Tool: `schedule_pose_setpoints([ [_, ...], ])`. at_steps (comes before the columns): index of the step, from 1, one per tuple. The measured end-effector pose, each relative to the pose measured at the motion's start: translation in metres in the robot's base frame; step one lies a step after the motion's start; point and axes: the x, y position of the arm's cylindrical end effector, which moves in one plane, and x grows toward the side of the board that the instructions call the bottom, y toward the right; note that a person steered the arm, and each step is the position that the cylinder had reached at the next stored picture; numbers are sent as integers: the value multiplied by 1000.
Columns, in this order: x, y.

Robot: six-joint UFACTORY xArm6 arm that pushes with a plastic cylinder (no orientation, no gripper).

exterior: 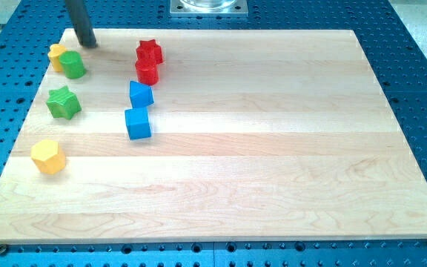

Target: Place the yellow heart in between the green blocks

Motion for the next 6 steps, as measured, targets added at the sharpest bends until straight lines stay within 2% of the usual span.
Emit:
schedule_pose_setpoints([
  [1,2,-49],
  [2,22,-61],
  [5,154,22],
  [6,156,45],
])
